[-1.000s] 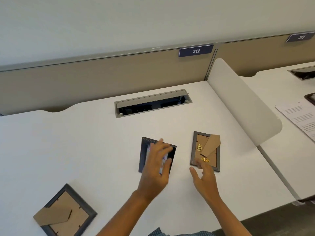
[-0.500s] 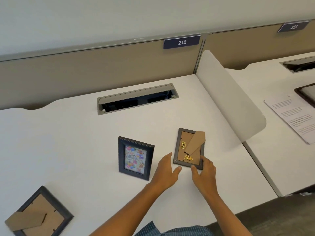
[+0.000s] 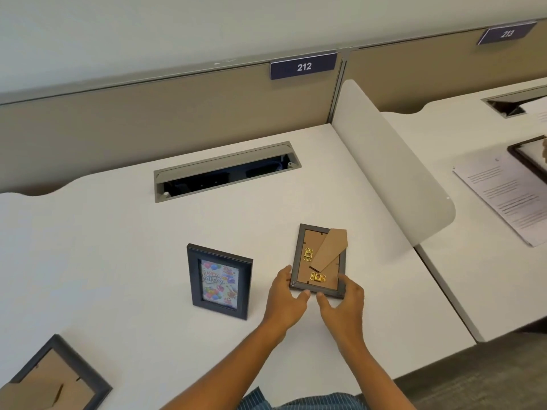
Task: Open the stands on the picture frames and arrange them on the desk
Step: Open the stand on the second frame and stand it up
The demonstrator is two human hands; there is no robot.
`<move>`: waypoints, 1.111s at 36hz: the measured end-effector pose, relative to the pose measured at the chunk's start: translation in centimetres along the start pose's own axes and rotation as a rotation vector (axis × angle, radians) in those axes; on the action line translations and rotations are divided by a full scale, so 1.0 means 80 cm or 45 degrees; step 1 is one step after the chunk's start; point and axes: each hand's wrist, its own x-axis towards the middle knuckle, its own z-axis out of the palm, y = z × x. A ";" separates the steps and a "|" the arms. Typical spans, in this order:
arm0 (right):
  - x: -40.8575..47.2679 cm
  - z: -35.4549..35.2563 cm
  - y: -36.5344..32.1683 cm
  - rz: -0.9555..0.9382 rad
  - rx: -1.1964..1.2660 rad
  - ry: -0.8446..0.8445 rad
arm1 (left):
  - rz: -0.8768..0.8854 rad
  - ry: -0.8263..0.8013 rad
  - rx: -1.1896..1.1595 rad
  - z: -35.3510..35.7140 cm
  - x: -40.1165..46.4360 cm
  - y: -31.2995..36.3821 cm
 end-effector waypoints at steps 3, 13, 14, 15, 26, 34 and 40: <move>-0.001 -0.004 0.004 -0.034 0.142 0.008 | 0.016 0.035 -0.029 -0.004 0.000 0.002; 0.006 -0.019 -0.008 -0.354 0.093 0.176 | 0.308 0.176 0.213 -0.012 0.000 0.022; 0.009 -0.022 -0.009 -0.411 0.059 0.197 | 0.330 0.191 0.215 -0.012 0.000 0.026; 0.012 -0.024 -0.011 -0.460 0.033 0.217 | 0.351 0.207 0.212 -0.013 0.000 0.030; 0.061 -0.057 -0.023 -0.711 0.111 0.202 | 0.619 0.377 0.033 -0.022 0.001 0.081; 0.051 -0.089 -0.072 -0.572 0.294 0.068 | 0.733 0.423 -0.004 -0.020 -0.004 0.111; 0.040 -0.100 -0.101 -0.375 0.459 0.077 | 0.622 0.373 -0.168 -0.020 -0.011 0.121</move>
